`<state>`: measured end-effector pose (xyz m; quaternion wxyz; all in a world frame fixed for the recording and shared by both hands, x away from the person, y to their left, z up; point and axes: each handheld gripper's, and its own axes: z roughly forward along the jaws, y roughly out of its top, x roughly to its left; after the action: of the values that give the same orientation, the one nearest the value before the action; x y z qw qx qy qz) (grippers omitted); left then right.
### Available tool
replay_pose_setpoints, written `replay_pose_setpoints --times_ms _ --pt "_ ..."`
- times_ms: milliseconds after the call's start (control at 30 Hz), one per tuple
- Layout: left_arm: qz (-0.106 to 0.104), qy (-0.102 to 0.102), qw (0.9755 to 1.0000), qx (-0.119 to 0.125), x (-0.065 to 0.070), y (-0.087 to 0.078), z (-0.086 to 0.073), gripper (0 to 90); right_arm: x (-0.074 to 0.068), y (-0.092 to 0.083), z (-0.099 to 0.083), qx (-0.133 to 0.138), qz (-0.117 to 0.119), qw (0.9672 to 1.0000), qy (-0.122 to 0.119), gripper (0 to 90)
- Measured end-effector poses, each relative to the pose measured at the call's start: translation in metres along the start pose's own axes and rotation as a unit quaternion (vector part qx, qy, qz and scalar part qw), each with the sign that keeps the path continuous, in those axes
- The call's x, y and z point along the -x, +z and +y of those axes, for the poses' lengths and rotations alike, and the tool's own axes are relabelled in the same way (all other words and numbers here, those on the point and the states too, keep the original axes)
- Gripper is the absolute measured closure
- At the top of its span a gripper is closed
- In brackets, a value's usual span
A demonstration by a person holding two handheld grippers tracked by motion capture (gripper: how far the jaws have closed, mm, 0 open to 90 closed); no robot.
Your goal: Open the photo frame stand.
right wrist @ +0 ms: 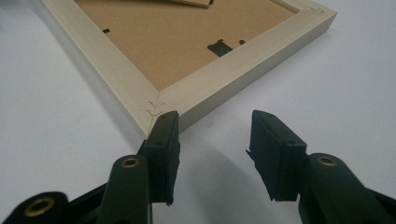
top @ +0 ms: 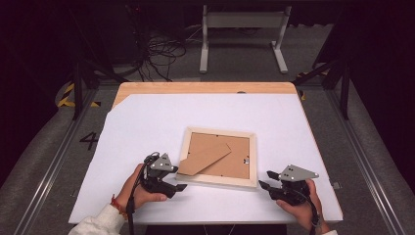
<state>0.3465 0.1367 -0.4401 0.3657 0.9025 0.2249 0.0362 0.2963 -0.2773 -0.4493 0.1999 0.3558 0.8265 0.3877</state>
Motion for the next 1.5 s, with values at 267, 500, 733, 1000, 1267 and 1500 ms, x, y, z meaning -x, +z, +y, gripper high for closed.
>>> replay_pose_setpoints --times_ms 267,500,733,1000,1267,1500 --pt "-0.007 -0.013 0.9997 0.02 -0.004 0.0 0.008 27.8 0.001 0.001 0.0 -0.001 0.001 1.0 0.003 51.3" --pt "-0.024 -0.052 0.9974 0.043 -0.012 0.002 0.012 28.1 0.0 0.003 -0.001 -0.003 0.004 1.0 0.007 48.5" --pt "-0.042 -0.072 0.9943 0.068 -0.013 0.001 0.017 28.5 0.0 0.005 -0.001 -0.005 0.006 0.9999 0.008 47.7" --pt "-0.039 -0.07 0.9937 0.079 -0.011 -0.001 0.026 27.6 0.0 0.006 -0.002 -0.008 0.006 0.9999 0.011 45.5" --pt "-0.042 -0.085 0.9905 0.099 -0.01 -0.004 0.03 26.5 0.001 0.008 -0.003 -0.014 0.009 0.9998 0.015 43.3" --pt "-0.049 -0.124 0.9862 0.098 -0.017 0.004 0.03 29.1 0.002 0.008 -0.003 -0.015 0.009 0.9996 0.021 42.2"
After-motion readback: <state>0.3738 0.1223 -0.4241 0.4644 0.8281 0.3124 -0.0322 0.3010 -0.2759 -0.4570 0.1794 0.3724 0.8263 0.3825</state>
